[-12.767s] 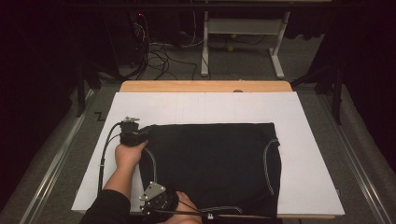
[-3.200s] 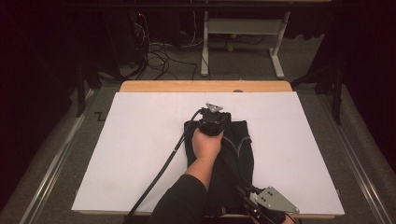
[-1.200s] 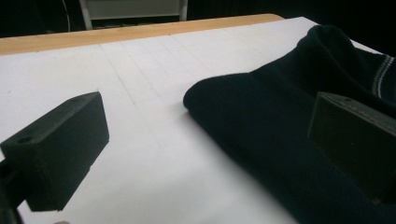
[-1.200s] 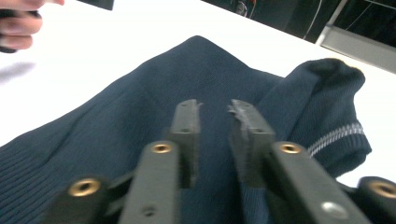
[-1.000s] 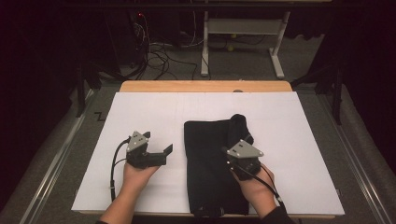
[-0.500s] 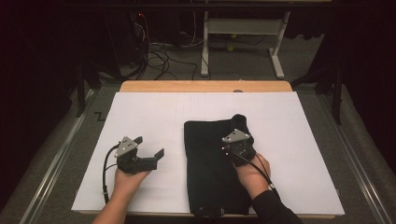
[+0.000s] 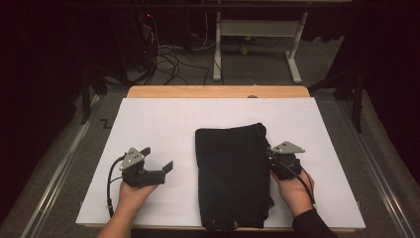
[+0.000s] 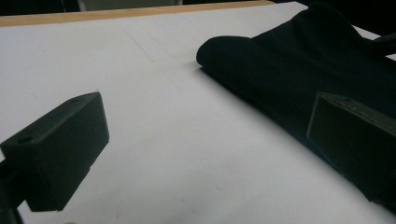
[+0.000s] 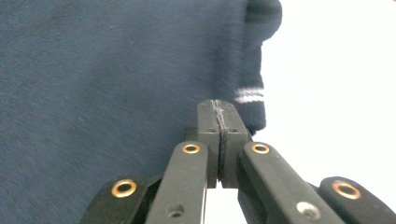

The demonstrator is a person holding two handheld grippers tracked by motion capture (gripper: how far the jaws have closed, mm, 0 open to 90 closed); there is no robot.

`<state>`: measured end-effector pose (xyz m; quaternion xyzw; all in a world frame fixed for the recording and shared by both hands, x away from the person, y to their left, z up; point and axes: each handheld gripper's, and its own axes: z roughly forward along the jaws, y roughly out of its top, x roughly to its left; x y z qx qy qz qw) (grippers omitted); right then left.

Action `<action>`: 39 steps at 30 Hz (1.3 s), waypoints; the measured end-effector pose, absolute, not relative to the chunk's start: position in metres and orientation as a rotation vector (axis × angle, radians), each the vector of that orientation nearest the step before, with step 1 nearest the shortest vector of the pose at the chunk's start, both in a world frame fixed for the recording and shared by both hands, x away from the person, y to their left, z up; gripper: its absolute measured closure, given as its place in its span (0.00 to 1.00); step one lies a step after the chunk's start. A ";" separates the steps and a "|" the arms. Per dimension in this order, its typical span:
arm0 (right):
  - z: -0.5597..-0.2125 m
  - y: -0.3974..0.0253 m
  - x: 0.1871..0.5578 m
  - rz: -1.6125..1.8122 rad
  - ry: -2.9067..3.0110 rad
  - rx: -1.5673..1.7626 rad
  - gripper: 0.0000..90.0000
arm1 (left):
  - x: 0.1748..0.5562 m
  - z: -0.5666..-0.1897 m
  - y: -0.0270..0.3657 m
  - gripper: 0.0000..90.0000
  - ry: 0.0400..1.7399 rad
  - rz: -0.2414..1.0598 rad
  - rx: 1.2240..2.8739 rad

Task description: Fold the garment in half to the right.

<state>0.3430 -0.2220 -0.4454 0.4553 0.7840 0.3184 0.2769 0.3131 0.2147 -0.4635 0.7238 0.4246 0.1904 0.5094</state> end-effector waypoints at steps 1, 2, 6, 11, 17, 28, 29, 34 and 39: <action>-0.446 -0.227 0.340 0.875 2.089 1.228 1.00 | 0.312 -0.464 0.215 0.00 1.022 0.458 1.746; -0.446 -0.233 0.338 0.891 2.073 1.238 1.00 | 0.312 -0.464 0.216 0.00 1.021 0.458 1.747; -0.449 -0.254 0.325 0.958 2.019 1.254 1.00 | 0.309 -0.464 0.220 0.00 1.025 0.453 1.752; -0.453 -0.277 0.308 1.082 1.961 1.247 0.83 | 0.304 -0.465 0.222 0.00 1.021 0.459 1.758; -0.455 -0.297 0.288 1.258 1.903 1.222 0.51 | 0.298 -0.464 0.223 0.00 1.005 0.464 1.754; -0.453 -0.301 0.259 1.423 1.777 1.130 0.10 | 0.286 -0.460 0.226 0.00 0.984 0.479 1.731; -0.452 -0.299 0.258 1.417 1.772 1.117 0.04 | 0.286 -0.460 0.226 0.00 0.984 0.477 1.729; -0.452 -0.298 0.260 1.394 1.776 1.106 0.00 | 0.286 -0.460 0.226 0.00 0.977 0.488 1.726; -0.452 -0.297 0.260 1.381 1.775 1.096 0.00 | 0.287 -0.460 0.224 0.00 0.977 0.490 1.716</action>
